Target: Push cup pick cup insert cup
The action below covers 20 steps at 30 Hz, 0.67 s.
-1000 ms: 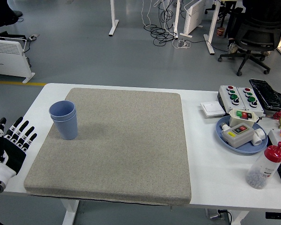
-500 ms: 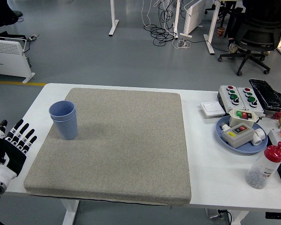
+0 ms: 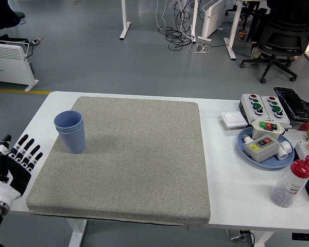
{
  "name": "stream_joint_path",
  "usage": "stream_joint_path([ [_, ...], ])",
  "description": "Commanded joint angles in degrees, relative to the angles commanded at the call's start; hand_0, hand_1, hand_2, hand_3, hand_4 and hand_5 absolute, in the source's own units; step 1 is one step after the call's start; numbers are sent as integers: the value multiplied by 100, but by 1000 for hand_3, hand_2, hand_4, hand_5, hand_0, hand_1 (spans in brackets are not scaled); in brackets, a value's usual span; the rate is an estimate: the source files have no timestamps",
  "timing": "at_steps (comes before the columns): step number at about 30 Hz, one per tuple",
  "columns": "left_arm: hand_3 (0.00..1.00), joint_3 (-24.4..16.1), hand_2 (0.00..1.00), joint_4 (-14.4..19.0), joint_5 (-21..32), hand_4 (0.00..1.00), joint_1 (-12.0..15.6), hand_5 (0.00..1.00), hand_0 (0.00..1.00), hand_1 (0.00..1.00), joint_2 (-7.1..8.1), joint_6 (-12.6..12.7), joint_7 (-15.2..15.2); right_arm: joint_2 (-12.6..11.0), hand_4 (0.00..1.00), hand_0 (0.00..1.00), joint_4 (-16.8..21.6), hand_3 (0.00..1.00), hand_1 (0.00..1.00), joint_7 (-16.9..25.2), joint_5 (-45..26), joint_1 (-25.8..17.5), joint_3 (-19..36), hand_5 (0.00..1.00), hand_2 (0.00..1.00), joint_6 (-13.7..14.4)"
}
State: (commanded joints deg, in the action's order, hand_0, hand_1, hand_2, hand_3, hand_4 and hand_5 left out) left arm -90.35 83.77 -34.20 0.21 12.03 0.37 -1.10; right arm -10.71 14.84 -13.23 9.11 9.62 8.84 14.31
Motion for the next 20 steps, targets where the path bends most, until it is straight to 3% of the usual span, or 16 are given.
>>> stream_joint_path([
  [20,966,113,997,2,36,615,-40,998,954,954,5,138,-117,-9,93,690,-1,544,620,56,-205,68,-112,477,631,-1],
])
